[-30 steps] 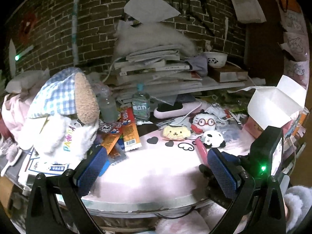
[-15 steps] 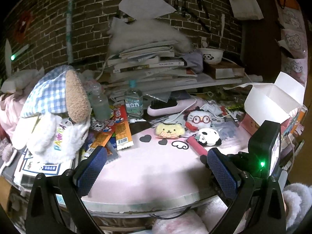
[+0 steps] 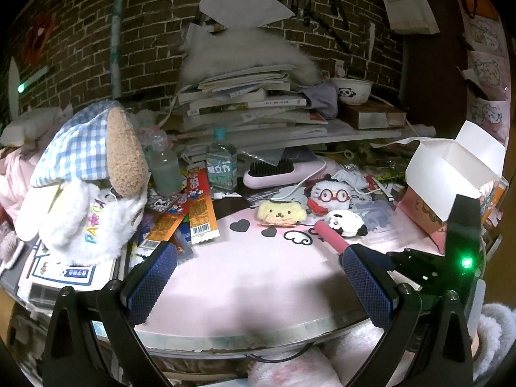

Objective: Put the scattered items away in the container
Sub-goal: 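Grasp the pink 'to you' tube with the right gripper, then carry the pink tube into the box and open the right gripper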

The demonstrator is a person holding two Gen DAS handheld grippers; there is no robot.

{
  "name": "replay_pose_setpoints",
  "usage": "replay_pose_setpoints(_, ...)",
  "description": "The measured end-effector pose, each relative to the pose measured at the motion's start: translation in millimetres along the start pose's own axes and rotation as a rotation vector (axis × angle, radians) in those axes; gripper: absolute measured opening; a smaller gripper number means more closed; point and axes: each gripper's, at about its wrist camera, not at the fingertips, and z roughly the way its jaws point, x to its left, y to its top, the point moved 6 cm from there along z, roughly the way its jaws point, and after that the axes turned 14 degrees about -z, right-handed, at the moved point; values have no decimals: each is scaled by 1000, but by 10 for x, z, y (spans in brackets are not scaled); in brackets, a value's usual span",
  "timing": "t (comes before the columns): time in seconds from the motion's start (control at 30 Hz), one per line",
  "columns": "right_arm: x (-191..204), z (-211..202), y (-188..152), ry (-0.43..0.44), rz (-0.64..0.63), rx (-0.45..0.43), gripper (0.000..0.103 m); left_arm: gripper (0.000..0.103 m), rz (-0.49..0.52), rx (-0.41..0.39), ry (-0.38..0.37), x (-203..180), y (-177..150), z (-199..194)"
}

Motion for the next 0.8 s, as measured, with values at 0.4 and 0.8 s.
replay_pose_setpoints(0.4,-15,-306,244,67,0,-64,14,103,-14,48,-7,14,-43,76)
replay_pose_setpoints(0.8,-797,-1131,670,127,6,-45,14,103,11,81,-67,-300,-10,238)
